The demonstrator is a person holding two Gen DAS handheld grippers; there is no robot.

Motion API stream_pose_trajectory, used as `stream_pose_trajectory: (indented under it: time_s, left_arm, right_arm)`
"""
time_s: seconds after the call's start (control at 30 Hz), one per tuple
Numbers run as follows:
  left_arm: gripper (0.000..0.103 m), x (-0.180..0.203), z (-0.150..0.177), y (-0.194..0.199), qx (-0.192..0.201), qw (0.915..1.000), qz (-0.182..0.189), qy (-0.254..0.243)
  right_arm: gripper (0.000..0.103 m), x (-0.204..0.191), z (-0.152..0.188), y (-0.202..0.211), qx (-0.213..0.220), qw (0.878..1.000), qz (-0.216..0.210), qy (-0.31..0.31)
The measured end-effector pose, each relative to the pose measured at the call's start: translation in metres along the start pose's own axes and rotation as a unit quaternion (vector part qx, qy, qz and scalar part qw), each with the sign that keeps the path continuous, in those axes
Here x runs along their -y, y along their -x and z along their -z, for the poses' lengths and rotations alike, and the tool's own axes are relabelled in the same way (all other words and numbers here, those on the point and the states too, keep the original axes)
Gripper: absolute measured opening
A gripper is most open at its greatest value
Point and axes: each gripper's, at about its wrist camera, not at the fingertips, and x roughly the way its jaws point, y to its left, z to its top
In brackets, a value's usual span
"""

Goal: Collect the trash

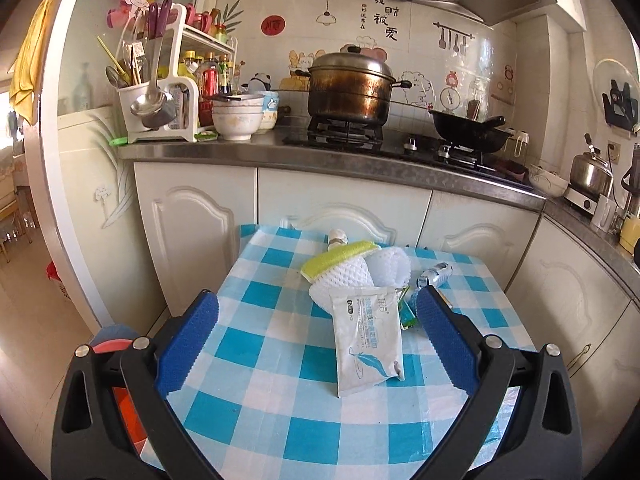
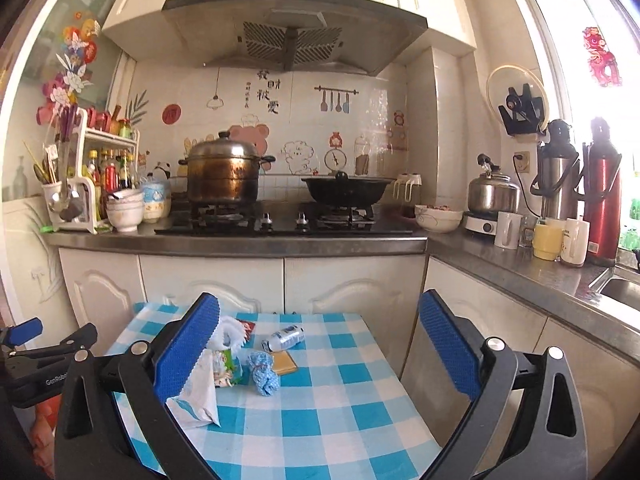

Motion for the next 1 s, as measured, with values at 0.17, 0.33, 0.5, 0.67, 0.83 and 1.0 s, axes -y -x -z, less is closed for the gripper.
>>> stream_pose_trajectory:
  time_s: [0.17, 0.33, 0.5, 0.67, 0.83, 1.0]
  left_arm:
    - [0.1, -0.007, -0.009, 0.028, 0.038, 0.9993, -0.004, -0.001]
    - [0.1, -0.011, -0.02, 0.05, 0.071, 0.9974, -0.007, -0.009]
    - [0.1, -0.011, -0.023, 0.07, 0.097, 0.9951, -0.012, -0.013]
    - [0.1, -0.01, -0.024, 0.084, 0.117, 0.993, -0.014, -0.015]
    - [0.1, -0.009, -0.023, 0.093, 0.127, 0.9917, -0.013, -0.017]
    - [0.1, -0.008, -0.024, 0.101, 0.137, 0.9903, -0.011, -0.021]
  right_arm:
    - [0.098, 0.0, -0.01, 0.035, 0.051, 0.999, -0.009, -0.008]
    - [0.098, 0.006, -0.019, 0.057, 0.088, 0.995, -0.045, -0.022]
    - [0.098, 0.014, -0.026, 0.067, 0.082, 0.992, -0.072, -0.059]
    - [0.098, 0.017, -0.031, 0.082, 0.095, 0.992, -0.056, -0.065]
    - [0.098, 0.01, -0.033, 0.094, 0.105, 0.993, -0.016, -0.043]
    - [0.098, 0.003, -0.031, 0.101, 0.115, 0.993, -0.009, -0.033]
